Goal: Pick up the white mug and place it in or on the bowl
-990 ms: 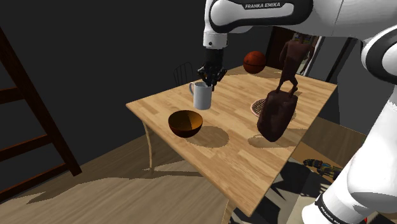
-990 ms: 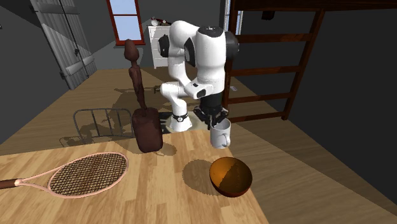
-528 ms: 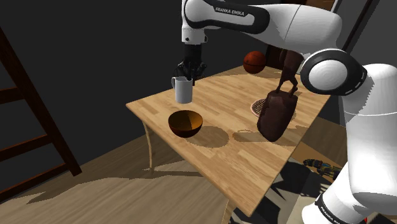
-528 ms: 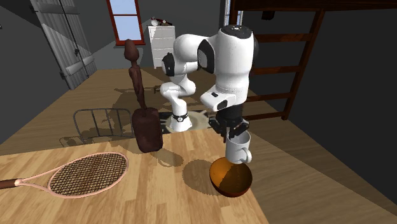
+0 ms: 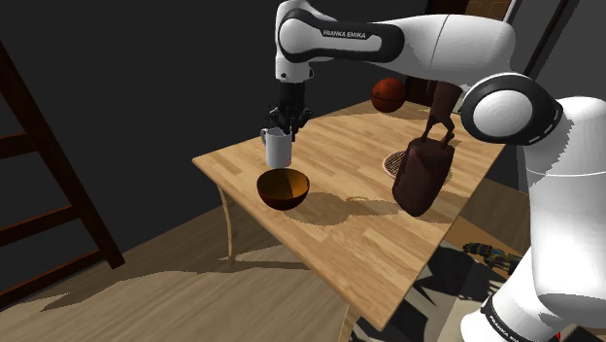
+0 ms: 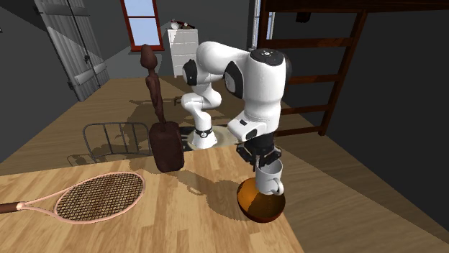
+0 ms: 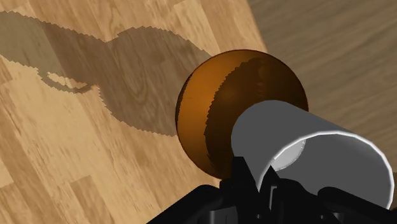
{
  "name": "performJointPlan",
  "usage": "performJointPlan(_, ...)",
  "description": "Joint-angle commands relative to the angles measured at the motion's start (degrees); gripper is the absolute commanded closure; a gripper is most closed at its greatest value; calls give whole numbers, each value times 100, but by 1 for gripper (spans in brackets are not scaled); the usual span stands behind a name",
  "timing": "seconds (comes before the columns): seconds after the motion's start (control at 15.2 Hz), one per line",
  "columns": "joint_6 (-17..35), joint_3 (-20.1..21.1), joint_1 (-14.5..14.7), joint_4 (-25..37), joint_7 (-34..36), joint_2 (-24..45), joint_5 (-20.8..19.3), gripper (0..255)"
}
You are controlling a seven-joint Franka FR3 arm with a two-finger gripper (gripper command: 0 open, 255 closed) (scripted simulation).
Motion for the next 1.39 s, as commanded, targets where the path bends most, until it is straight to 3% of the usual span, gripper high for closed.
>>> performJointPlan(0.0, 201, 0, -18, -253, -9, -55, 9, 255)
performJointPlan(0.66, 1030, -8, -72, -1187, -50, -158, 27, 255)
performJointPlan(1.25, 1073, -8, -74, -1230, -52, -158, 28, 255)
performJointPlan(1.32, 1073, -8, -74, -1230, -52, -158, 28, 0)
